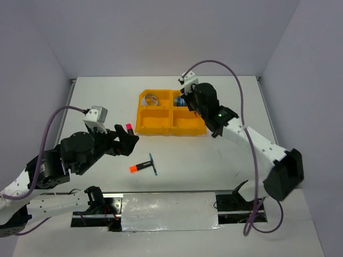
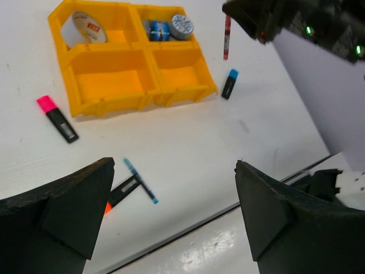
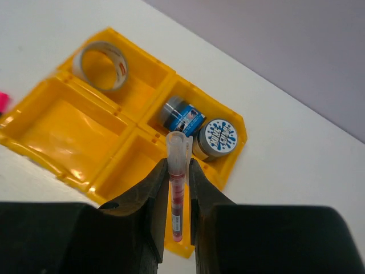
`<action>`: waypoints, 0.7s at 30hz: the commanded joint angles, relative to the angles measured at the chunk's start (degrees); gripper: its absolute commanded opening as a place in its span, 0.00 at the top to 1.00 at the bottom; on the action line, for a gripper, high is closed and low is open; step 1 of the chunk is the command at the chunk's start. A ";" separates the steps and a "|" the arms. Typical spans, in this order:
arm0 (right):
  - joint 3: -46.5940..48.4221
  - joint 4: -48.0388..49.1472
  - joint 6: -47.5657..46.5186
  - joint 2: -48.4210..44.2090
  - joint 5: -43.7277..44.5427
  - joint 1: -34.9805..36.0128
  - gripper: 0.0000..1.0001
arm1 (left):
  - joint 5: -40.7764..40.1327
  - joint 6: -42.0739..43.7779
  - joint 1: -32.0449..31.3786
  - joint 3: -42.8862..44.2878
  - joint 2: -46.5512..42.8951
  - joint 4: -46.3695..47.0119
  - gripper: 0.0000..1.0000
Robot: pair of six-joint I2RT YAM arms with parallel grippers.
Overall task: Sort the stationery into containers
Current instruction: Place the pen in the storage box.
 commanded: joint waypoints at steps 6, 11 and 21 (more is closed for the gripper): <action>6.54 -0.25 -15.56 14.58 -12.56 -4.12 1.00 | 0.60 4.79 -0.18 -9.14 -7.81 -4.44 0.01; 5.84 0.89 -19.43 19.59 -12.92 -4.30 1.00 | 0.69 6.02 -0.18 -14.42 -13.97 -1.98 0.01; 3.38 1.94 -18.29 21.80 -14.86 -4.21 0.99 | 2.80 6.90 -0.18 -18.30 -21.02 1.02 0.01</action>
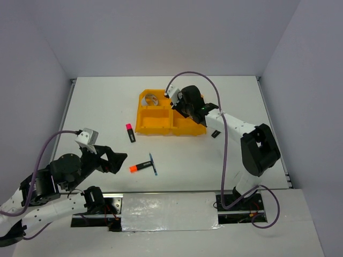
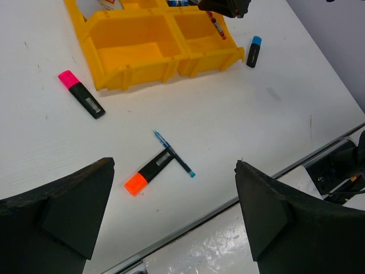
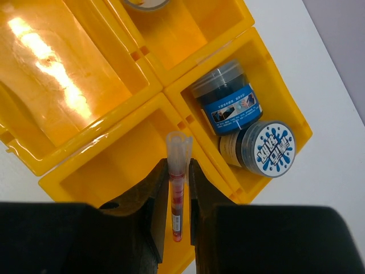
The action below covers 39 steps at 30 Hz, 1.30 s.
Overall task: Sort the stationery into containers
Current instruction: Place the pen in the storage box.
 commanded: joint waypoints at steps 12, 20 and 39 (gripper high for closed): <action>-4.24 1.42 0.77 2.72 1.04 -0.15 0.87 | 0.44 1.02 -0.18 -0.14 0.87 3.37 0.01; -1.08 -0.78 2.26 6.51 2.10 -0.32 0.76 | 0.00 0.76 -0.18 -0.14 0.52 3.02 0.01; -1.07 -1.49 13.40 -13.49 3.41 -0.24 0.38 | -0.79 0.14 -0.18 -0.14 0.69 2.76 0.01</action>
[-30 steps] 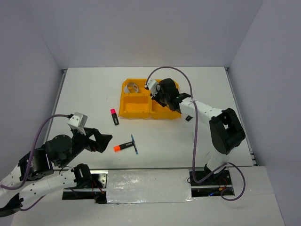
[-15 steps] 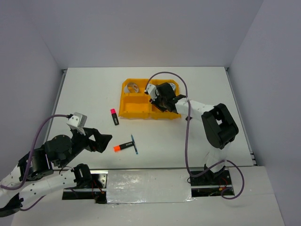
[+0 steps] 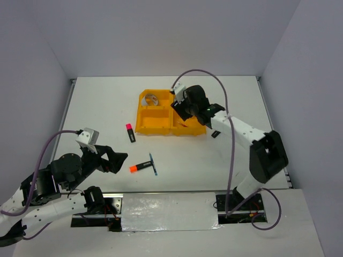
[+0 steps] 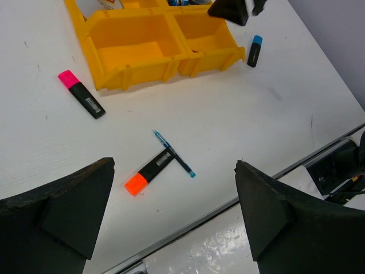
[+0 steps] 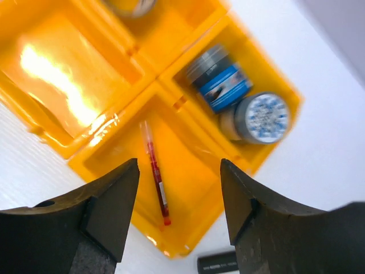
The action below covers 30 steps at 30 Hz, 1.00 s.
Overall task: Sort the stationery into containers
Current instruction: Place the pen in the storage box, then pick up the pen from the center of the board.
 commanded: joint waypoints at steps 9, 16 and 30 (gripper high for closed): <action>-8.22 -9.58 32.79 -31.50 6.70 -0.48 0.14 | -3.85 -9.45 -0.18 1.30 11.10 -0.07 0.01; -18.42 -18.48 37.92 -38.90 2.56 -4.33 0.10 | -4.63 -28.22 -0.18 0.50 29.09 0.46 0.01; -22.56 -21.56 40.30 -37.50 3.09 -10.67 0.11 | 2.04 -47.68 -0.80 -3.11 49.14 7.32 0.07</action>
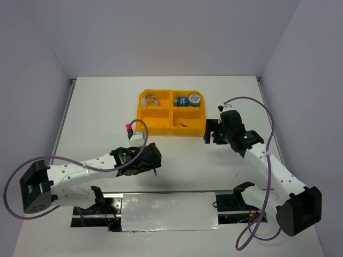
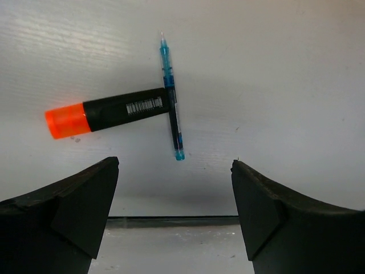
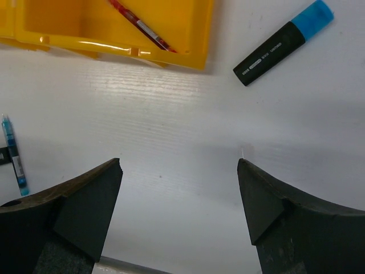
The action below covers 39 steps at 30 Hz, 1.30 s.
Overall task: Sort the stationery into containers
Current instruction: Pick up the pen from the center of the board.
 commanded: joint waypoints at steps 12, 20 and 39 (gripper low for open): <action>-0.91 1.82 0.83 -5.43 -1.14 -0.07 0.12 | 0.38 -13.02 -2.14 4.54 17.86 1.48 0.21; -1.53 1.90 0.83 -8.07 -1.93 -0.07 0.12 | -1.82 -13.37 -0.65 9.81 23.67 -2.65 0.33; -2.23 3.66 0.47 -9.13 -3.78 -0.07 0.13 | 1.08 -12.32 1.90 8.77 29.74 0.42 0.59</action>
